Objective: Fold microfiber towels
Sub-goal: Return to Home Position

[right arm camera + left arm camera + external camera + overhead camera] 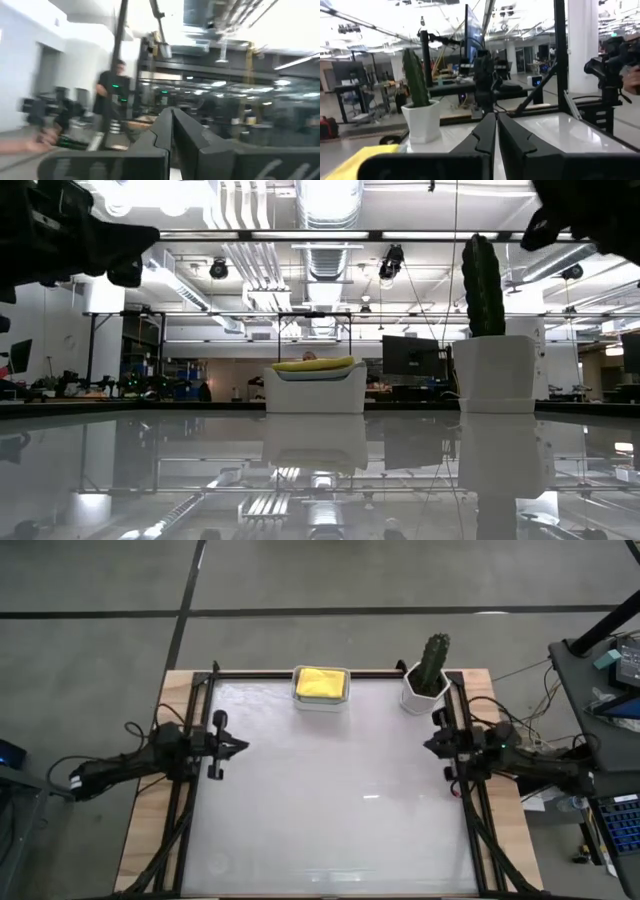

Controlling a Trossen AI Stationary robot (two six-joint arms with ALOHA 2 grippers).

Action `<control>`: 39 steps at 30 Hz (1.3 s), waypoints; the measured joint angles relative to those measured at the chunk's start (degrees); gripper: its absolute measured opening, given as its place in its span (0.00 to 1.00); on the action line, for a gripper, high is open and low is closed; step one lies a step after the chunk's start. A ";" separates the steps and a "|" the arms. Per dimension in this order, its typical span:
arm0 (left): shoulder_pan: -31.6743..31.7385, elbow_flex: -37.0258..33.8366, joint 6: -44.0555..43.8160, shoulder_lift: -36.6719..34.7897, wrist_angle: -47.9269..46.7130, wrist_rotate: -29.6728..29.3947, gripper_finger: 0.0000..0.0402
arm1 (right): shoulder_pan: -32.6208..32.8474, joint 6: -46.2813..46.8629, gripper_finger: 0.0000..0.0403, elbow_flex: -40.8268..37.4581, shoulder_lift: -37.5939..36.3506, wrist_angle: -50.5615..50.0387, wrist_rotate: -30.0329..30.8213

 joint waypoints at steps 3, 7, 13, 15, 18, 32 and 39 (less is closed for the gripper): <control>0.00 0.00 -0.08 1.57 -0.27 0.01 0.01 | 0.00 4.13 0.02 0.00 -2.83 -2.41 -3.20; 0.00 -0.04 0.07 3.57 0.02 0.00 0.02 | -0.02 3.50 0.02 -0.02 -6.37 -9.50 -0.41; 0.00 -0.07 -0.04 5.62 0.28 0.00 0.02 | -0.02 2.57 0.02 -0.04 -8.15 -20.02 2.06; 0.00 -0.09 -0.04 6.23 0.27 0.00 0.02 | -0.02 2.48 0.02 -0.04 -8.02 -22.66 2.06; 0.00 -0.09 -0.06 6.89 0.30 0.00 0.02 | -0.03 2.47 0.02 -0.07 -7.37 -27.30 2.07; 0.00 -0.15 -0.06 8.64 0.29 0.00 0.02 | -0.04 2.48 0.02 -0.02 -5.87 -29.95 2.23; 0.00 -0.17 -0.06 8.64 0.32 0.00 0.02 | -0.04 2.48 0.02 -0.02 -5.87 -29.97 2.23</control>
